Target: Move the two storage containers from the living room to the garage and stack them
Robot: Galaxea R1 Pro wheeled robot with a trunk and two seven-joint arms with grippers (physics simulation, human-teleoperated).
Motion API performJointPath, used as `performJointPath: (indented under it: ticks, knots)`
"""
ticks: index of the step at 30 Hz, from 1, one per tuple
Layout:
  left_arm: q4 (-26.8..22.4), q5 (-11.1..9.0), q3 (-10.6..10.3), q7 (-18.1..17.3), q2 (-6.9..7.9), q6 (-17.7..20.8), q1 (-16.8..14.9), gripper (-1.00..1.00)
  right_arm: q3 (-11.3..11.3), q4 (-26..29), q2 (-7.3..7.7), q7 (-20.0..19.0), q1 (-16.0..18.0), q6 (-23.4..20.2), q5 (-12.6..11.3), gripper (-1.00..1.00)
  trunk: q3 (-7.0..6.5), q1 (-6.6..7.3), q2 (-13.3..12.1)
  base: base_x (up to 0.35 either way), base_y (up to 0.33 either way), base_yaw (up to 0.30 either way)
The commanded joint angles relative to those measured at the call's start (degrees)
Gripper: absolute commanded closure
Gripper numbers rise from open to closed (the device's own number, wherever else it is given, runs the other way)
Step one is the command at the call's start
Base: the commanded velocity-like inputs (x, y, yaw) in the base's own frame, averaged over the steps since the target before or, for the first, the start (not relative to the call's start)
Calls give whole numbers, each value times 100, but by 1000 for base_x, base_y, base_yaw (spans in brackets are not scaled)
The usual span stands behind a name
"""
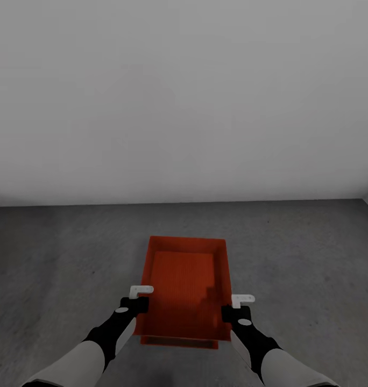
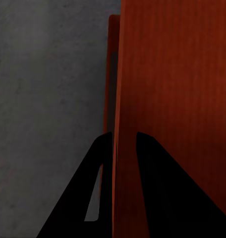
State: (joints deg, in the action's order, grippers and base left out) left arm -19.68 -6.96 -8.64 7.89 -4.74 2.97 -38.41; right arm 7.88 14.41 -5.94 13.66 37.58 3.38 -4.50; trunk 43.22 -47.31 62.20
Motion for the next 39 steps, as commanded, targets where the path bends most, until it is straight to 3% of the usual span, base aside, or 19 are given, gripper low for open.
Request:
performJointPath:
  ticks: [1,17,39]
  knots:
    - [-25,45,-50,160,140,-406,0,100,-67,-24,4,31,4,23,-122,100,4,0,3,-6,0,0]
    - [-18,45,-50,160,131,-403,0,100,-67,-24,5,31,4,23,-122,100,4,0,3,-107,0,0]
    - [-32,31,-50,160,128,-408,0,100,-70,-25,8,31,4,23,-122,100,4,0,3,-5,0,0]
